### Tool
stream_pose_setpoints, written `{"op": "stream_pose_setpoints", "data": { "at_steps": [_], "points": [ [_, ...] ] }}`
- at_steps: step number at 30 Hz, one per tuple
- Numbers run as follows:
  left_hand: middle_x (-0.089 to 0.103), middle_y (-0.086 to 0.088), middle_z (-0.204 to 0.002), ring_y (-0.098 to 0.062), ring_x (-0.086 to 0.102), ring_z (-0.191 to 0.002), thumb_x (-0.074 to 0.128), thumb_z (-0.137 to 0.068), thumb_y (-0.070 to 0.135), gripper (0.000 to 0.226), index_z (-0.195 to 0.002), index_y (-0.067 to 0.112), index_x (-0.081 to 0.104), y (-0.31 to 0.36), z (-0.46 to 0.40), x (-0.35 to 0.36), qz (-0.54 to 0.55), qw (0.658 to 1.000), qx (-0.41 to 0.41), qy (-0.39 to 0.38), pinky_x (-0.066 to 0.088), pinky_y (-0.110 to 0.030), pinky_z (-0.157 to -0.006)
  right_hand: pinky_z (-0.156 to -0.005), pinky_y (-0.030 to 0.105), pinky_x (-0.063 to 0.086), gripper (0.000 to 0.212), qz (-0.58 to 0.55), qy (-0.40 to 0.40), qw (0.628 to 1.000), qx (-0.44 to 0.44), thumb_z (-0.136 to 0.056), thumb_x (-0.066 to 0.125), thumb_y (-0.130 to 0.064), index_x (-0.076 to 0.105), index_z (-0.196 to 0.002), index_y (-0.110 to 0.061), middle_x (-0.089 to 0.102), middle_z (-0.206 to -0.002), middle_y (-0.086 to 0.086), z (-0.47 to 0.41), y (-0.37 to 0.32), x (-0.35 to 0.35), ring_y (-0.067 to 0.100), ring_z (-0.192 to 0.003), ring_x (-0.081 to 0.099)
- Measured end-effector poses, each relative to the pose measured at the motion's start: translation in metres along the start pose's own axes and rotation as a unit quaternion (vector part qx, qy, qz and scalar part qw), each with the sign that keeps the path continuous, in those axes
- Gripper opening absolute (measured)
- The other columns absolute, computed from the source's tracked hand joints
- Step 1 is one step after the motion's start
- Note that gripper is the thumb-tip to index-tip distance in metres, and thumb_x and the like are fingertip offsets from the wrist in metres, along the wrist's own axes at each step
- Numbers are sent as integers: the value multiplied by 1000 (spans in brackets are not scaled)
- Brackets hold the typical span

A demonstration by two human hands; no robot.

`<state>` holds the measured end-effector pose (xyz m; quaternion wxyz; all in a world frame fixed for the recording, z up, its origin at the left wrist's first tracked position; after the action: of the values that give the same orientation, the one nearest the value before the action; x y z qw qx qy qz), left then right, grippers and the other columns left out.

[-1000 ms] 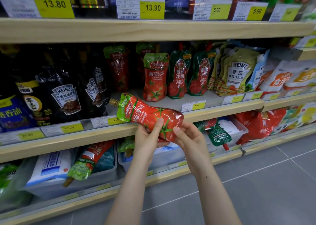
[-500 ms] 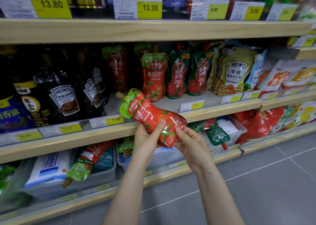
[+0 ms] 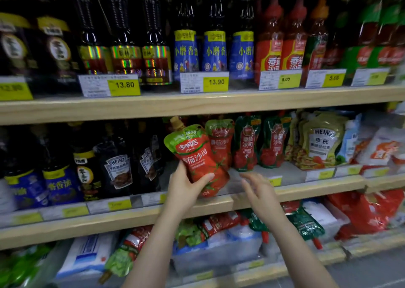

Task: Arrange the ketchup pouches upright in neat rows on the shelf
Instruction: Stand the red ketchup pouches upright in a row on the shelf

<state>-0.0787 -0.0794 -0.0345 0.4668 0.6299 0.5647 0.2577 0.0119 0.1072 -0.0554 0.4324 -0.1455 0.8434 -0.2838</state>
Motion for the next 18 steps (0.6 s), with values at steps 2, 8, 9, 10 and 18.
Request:
{"op": "stream_pose_setpoints", "data": {
  "at_steps": [2,8,9,10,18],
  "points": [
    [54,34,-93,27,52,-82,79,-71,32,45,-102,42,48,-1,-8,-10,-42,999,20,7,38,4,-65,-98,36,31,26,104,-11,994,-3,-93,49,-30,61,-114,-21,63,-114,-1,-6,6,7,20,-110,52],
    [51,31,-96,21,51,-78,77,-73,37,52,-116,31,47,-14,-37,-29,-142,989,23,-18,37,6,-62,-112,41,18,20,128,-6,991,-27,-93,49,-30,64,-105,-25,64,-107,-10,-11,15,9,14,-107,53],
    [54,25,-98,16,51,-80,77,-73,37,54,-118,27,48,-20,-41,-29,-150,988,7,-31,38,5,-62,-111,41,20,19,131,-4,991,-30,-92,50,-30,65,-104,-25,64,-105,-10,-12,15,9,14,-106,54],
    [56,19,-101,11,52,-83,77,-73,37,55,-119,26,48,-27,-43,-27,-152,987,-9,-43,39,3,-62,-111,41,21,18,134,0,990,-34,-92,50,-30,65,-103,-26,64,-104,-11,-12,15,10,14,-105,54],
    [58,-7,-126,-25,57,-112,77,-75,28,68,-130,15,40,-38,-54,-14,-206,974,-71,-55,45,-30,-86,-90,32,33,20,160,12,985,-68,-89,57,-30,67,-105,-22,66,-101,-5,-16,26,4,18,-97,55]
  ]
}}
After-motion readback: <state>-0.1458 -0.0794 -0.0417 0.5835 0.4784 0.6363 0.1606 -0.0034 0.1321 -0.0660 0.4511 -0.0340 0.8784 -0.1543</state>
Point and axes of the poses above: each hand's wrist, its own z-axis away from the middle knuckle, its own x-axis out of the palm, y = z × x, the point moved 4 cm from there along -z, towards the middle knuckle
